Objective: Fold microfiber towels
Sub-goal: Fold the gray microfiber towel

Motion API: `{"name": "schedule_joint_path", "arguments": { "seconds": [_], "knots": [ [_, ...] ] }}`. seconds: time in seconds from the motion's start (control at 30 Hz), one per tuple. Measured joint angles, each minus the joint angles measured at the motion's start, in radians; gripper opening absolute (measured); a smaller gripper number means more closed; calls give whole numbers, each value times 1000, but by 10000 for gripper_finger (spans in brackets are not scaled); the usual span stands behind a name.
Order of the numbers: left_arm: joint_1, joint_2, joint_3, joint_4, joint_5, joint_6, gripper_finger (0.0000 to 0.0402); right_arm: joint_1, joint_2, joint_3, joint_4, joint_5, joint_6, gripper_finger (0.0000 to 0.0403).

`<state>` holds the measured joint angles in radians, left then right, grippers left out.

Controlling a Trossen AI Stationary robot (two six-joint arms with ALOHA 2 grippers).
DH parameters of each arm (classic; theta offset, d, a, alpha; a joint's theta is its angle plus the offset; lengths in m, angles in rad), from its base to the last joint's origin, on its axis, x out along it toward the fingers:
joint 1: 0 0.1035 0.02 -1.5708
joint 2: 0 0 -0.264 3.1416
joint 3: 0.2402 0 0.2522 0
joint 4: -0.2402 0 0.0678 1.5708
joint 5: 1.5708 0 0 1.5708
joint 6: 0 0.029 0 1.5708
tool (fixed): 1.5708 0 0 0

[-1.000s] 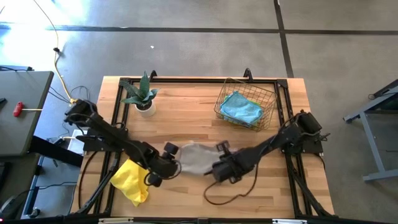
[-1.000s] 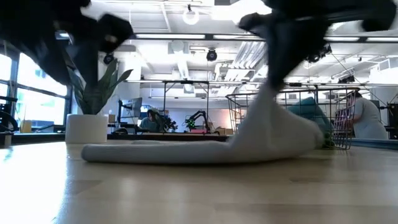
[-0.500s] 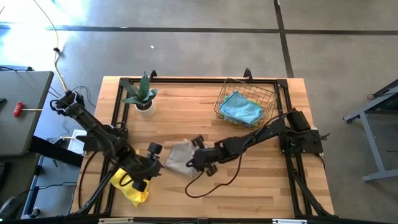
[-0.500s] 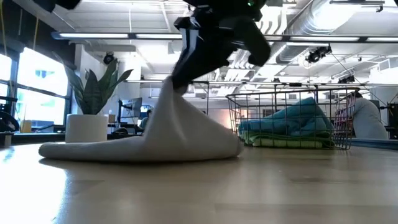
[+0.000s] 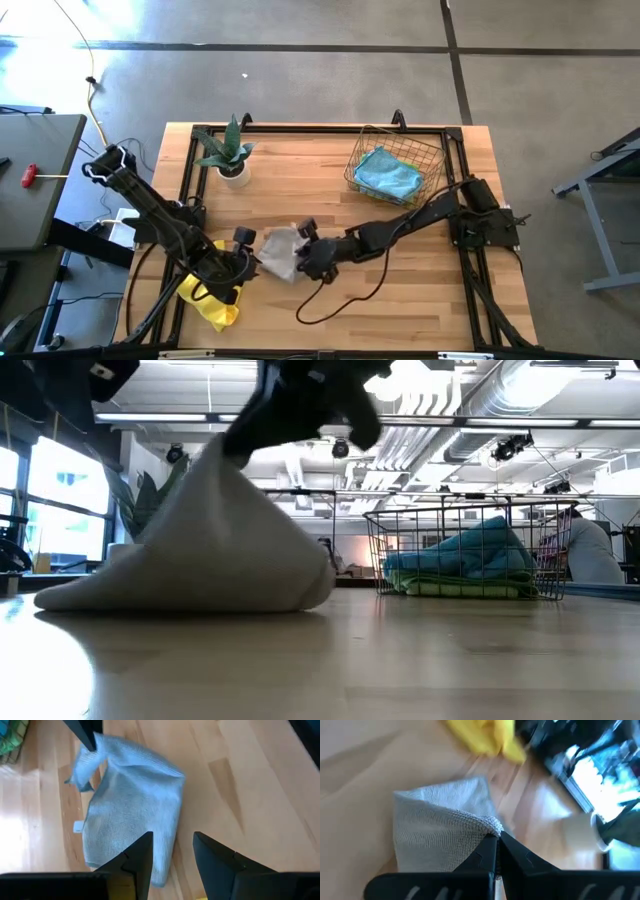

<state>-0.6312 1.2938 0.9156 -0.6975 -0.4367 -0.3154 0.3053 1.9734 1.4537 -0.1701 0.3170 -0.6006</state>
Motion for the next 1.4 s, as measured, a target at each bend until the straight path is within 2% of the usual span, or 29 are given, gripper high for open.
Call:
{"name": "schedule_joint_path", "arguments": {
  "seconds": [0.13,0.3,0.43,0.63,0.83,1.07,1.2,1.4],
  "knots": [
    [0,-1,-52,73,-15,-29,131,-26,27,1,85,-15,-50,0],
    [26,0,-185,317,-79,-31,131,-41,53,1,103,-15,-54,0],
    [68,0,-301,495,-126,-52,131,-29,56,0,99,25,-71,0],
    [122,0,-407,795,-32,-27,131,-24,56,0,130,32,-119,0],
    [123,40,-431,855,-41,-22,131,-47,56,0,238,46,-167,0],
    [123,180,-430,939,-36,-22,131,-50,56,0,212,50,-198,0],
    [127,275,-431,1122,43,30,131,-56,56,0,222,72,-235,0],
    [160,362,-429,1339,70,99,131,-54,56,0,136,192,-261,0]
  ]
}}
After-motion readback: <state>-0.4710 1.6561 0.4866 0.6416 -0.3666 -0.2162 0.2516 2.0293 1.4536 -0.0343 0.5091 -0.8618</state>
